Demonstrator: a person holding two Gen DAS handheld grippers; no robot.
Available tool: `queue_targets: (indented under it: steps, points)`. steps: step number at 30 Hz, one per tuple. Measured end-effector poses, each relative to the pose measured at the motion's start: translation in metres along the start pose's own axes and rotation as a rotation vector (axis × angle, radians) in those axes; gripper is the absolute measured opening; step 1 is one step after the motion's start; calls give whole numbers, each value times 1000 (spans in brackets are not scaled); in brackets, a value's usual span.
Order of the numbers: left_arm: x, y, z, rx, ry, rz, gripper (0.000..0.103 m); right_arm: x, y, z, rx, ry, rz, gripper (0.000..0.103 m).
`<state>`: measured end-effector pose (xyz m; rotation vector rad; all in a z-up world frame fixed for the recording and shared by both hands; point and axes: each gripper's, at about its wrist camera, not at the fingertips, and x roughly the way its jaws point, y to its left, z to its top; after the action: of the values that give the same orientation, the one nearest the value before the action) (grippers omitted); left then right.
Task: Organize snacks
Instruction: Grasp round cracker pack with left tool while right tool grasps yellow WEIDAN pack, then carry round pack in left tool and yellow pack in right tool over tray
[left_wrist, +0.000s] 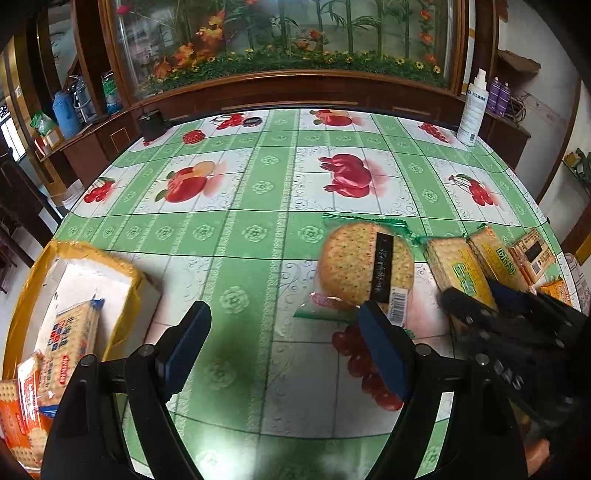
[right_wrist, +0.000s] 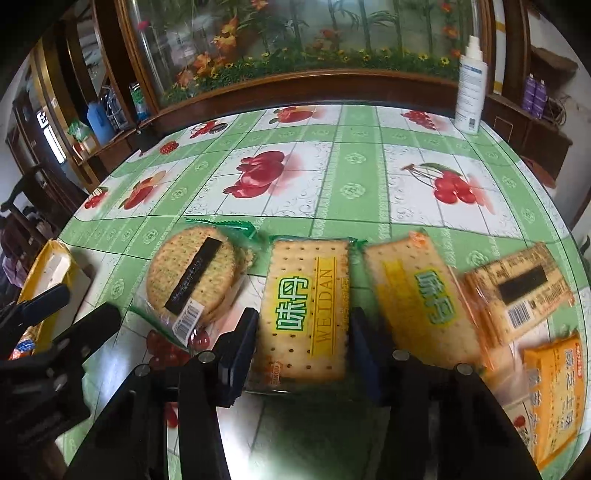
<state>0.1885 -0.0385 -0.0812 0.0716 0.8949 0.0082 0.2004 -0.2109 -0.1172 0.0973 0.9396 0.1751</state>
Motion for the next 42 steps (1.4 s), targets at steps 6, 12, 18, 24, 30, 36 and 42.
queue_targets:
  steps: [6, 12, 18, 24, 30, 36, 42]
  points:
    - [11, -24, 9, 49, 1, -4, 83, -19, -9, -7, 23, -20, 41, 49]
    - [30, -45, 22, 79, 25, -4, 83, -30, -18, -10, 47, -33, 67, 49]
    - [41, -51, 29, 53, 18, -53, 85, -30, -23, -9, 69, -41, 88, 49]
    - [52, -52, 23, 30, 68, -110, 85, -33, -30, -8, 98, -53, 116, 49]
    - [58, -46, 25, -1, 49, -103, 77, -34, -30, -8, 98, -57, 122, 49]
    - [52, -33, 21, -14, 38, -114, 75, -35, -31, -8, 103, -64, 128, 49]
    - [27, -8, 4, -56, 4, -105, 75, -39, -26, -6, 104, -80, 160, 49]
